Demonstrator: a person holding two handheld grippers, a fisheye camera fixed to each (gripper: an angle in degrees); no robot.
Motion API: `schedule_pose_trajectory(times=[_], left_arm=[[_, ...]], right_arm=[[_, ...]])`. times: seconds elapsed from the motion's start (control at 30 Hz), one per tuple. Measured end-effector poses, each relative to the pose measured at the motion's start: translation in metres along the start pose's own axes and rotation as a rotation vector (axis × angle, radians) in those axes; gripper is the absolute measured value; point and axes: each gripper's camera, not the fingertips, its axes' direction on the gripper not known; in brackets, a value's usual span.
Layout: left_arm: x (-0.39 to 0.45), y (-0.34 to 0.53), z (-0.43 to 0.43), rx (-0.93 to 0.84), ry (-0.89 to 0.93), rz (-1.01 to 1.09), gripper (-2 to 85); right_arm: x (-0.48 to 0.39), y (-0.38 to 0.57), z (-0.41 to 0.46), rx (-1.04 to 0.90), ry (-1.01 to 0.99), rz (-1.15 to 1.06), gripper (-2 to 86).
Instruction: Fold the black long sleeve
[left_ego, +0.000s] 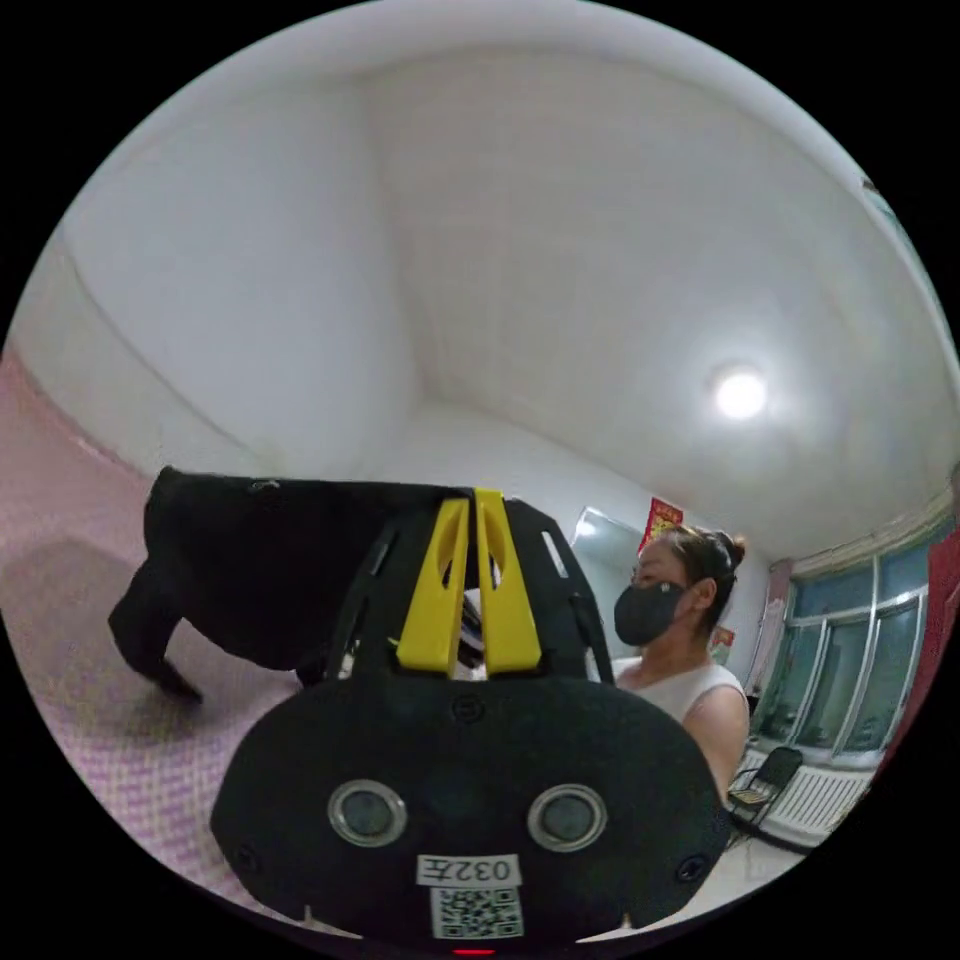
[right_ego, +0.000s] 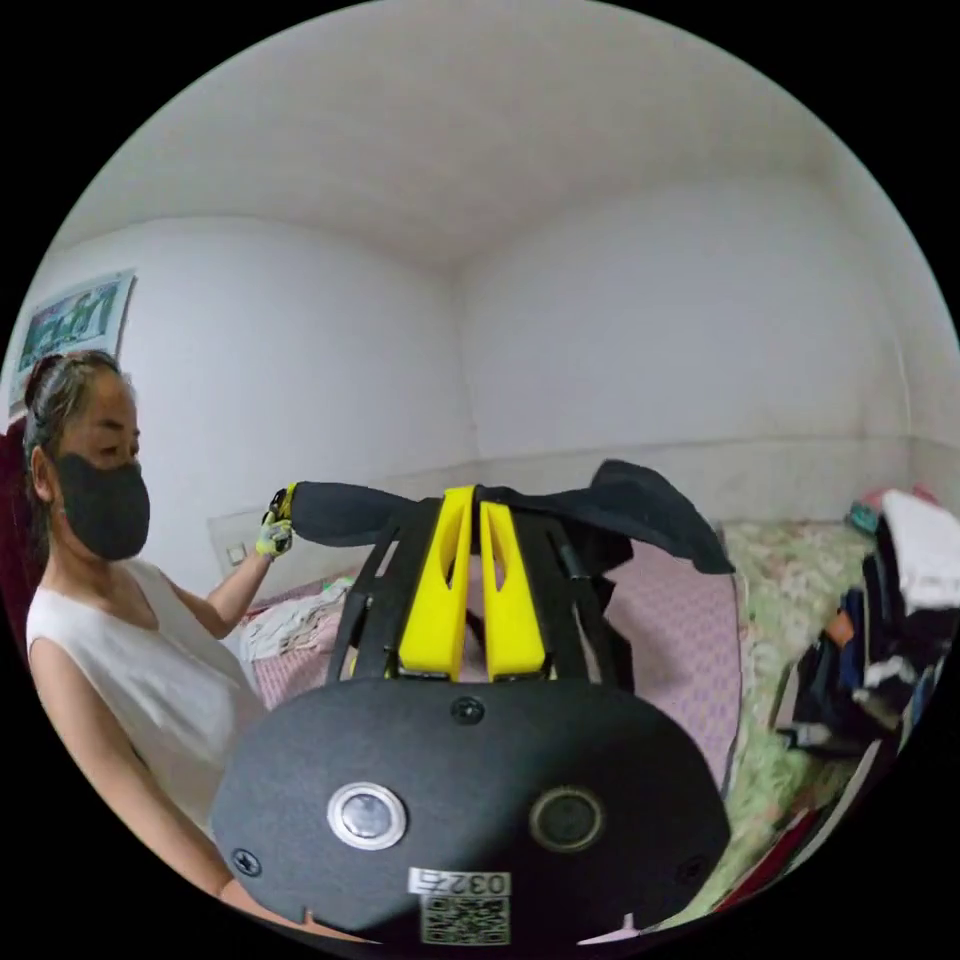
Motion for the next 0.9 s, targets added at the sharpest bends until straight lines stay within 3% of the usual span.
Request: schedule_pose_trajectory(times=[0.1,0.2,0.27,0.37,0.47,0.67,0.9], left_arm=[[-0.043,0.09,-0.044,-0.098,-0.062,-0.205,-0.9],[-0.093,0.212,-0.085,-0.205,-0.258,-0.496,-0.8],[-0.135,0.321,-0.113,-0.259,-0.371,-0.795,-0.9],[-0.164,0.423,-0.141,-0.216,-0.422,-1.042,-0.9],[-0.175,0.462,-0.152,-0.297,-0.536,-1.18,-0.9],[-0.182,0.448,-0.126,-0.633,-0.642,-1.228,-0.9],[-0.174,0.448,-0.115,-0.734,-0.717,-1.289,-0.9]], right_arm=[[0.02,0.086,0.008,-0.117,-0.04,0.154,-1.0],[0.048,0.198,0.02,-0.208,-0.083,0.408,-1.0],[0.064,0.292,0.033,-0.325,-0.041,0.629,-1.0],[0.082,0.399,0.043,-0.462,0.053,0.895,-1.0],[0.091,0.463,0.047,-0.617,0.139,1.048,-1.0],[0.09,0.485,0.046,-0.78,0.188,1.059,-1.0],[0.078,0.499,0.048,-0.861,0.221,1.071,-1.0]])
